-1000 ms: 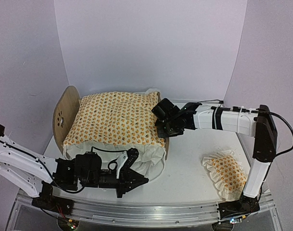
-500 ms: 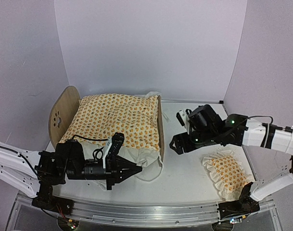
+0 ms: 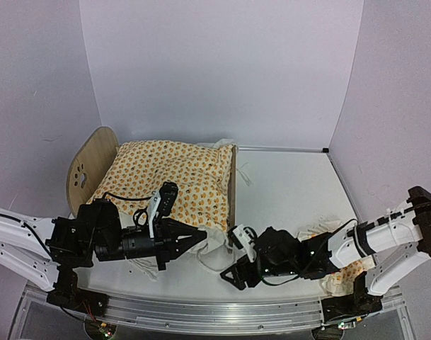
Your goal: Set up the pet bed
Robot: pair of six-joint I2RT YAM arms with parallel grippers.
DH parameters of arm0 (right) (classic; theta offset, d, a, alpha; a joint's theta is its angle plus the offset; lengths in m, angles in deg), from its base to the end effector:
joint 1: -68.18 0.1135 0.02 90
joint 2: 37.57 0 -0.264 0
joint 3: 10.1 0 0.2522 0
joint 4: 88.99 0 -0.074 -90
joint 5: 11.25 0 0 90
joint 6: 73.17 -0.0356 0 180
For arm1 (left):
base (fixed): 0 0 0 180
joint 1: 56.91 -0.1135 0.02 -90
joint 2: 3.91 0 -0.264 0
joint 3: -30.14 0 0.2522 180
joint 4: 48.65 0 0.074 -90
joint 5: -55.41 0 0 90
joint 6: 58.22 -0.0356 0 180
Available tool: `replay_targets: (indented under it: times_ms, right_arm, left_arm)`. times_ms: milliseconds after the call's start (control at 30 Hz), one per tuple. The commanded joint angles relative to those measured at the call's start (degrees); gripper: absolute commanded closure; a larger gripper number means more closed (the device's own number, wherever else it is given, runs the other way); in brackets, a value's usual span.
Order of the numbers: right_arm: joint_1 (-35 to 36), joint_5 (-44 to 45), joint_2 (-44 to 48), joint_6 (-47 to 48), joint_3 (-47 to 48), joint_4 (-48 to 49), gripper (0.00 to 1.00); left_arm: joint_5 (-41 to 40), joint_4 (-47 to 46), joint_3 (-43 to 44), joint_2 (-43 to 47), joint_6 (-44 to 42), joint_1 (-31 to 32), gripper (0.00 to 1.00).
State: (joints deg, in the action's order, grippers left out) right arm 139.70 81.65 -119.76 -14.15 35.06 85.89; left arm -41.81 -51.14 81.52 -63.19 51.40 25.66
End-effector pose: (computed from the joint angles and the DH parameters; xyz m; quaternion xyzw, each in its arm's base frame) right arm 0.0862 0.2524 0.1496 -0.3069 0.8607 0.3017 0.2718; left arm 0.0360 -0.2411 0.2955 0.3493 0.6517 -0.4934 0.4580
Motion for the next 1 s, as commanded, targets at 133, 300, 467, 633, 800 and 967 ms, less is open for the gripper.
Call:
replay_targets:
  times_ms: [133,300,467,633,800,967]
  right_arm:
    - [6.7,7.1,-11.1,20.8,10.6,4.7,0.23]
    - [6.6,16.6,-22.5,23.7,19.3,4.5,0.24]
    - [6.6,22.2,-28.1,20.6,22.4,4.7,0.39]
    - [6.2,21.2,-29.5,18.4,19.4,5.0,0.72]
    - [6.2,19.3,-22.4,16.2,16.7,3.0,1.00]
    - [6.3,8.7,0.9,9.7,5.2,0.9,1.00]
  left_arm:
    - [-19.8,8.8,5.1,1.3,5.4,0.2,1.00]
    - [-20.3,12.0,6.7,2.3,5.1,0.1,1.00]
    - [-18.6,12.1,6.1,2.4,5.9,0.1,1.00]
    - [-16.5,12.1,5.3,3.2,5.3,0.1,1.00]
    - [-14.8,12.2,4.7,3.6,3.7,0.2,1.00]
    - [-15.3,12.2,2.3,2.1,3.6,0.1,1.00]
